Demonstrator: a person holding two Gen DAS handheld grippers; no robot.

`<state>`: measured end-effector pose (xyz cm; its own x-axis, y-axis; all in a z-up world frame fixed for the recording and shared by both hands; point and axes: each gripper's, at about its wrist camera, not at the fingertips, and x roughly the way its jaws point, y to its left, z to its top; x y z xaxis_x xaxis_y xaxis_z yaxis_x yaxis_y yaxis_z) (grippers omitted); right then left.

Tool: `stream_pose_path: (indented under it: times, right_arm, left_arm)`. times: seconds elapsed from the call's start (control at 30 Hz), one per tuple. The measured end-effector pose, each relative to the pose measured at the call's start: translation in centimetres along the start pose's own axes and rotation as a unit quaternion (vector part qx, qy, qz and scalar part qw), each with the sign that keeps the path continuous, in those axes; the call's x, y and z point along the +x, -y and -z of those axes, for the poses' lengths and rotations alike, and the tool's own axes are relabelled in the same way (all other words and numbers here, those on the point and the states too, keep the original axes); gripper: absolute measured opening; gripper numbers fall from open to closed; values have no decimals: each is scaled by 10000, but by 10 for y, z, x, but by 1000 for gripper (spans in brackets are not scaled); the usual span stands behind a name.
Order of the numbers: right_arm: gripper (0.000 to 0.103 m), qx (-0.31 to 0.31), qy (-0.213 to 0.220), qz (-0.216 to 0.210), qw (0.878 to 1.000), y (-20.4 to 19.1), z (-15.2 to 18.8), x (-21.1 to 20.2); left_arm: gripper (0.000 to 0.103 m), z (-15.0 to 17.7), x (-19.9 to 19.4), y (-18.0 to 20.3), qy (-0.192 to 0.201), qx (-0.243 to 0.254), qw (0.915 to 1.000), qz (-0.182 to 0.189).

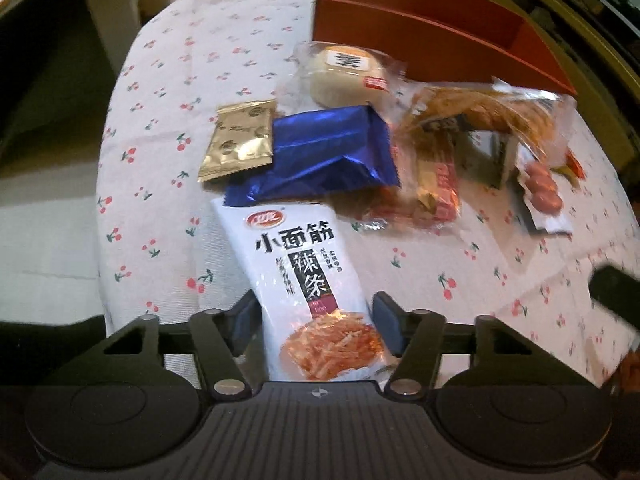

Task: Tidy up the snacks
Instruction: 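Grasp the white spicy strip bag with left tool while right tool grasps brown bread bag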

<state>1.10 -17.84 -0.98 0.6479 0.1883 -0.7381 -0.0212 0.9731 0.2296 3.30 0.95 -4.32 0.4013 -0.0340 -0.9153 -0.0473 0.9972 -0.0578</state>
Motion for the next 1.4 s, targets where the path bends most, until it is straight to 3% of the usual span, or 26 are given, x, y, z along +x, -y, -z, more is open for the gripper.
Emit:
stream_pose_path:
  times: [0.13,0.33,0.47,0.6,0.67,0.77,0.87,1.0,1.1,1.23,1.3,1.4]
  right_arm:
    - [92,-179,102,60,9998,-7,-13,-1]
    - [89,-1056,398,271,9932,-31,-66,7]
    - [89,-1993,199,112,9797,-59,-103,37]
    - [89,-2756,-499,-10,9600,-81,-123,94]
    - [89,-2829,-871,-55,9552,-78,-121,115]
    - [88,-2631,-1255,-554,9550,-68,-110,121]
    - [76,-2623,-1467,-667,9514,-59,-86,113]
    - [77,-2807,-1338,-483,9492,-54,-67,99]
    - [78,-3265,-1048,-261,9390,-61,-60,91]
    - [90,-3731,-943,-324,9224,-75,-66,95]
    - [90,-3639,-1082,-177,9250,-76,-67,109]
    - [90,-3165,-1365,-300,9382,-64,-61,122]
  left_arm:
    - [59,4,-3,2,46,194,9997,134]
    - [54,1,-2,-6,-10,111,9989,453]
    - [54,0,-2,-8,-30,110,9985,541]
    - [57,1,-2,-11,-61,106,9980,620]
    - [61,1,-2,-11,-74,111,9976,674]
    - [70,-1,-1,-10,-108,123,9967,790]
    - [74,0,0,-5,-121,229,9967,772]
    - [80,4,-1,-1,-75,350,9973,645]
    - [82,7,-1,1,-24,444,9977,520]
    - [85,8,1,6,2,591,9973,439]
    - [86,8,3,7,-8,632,9971,418]
    - [88,5,5,5,-25,607,9970,471]
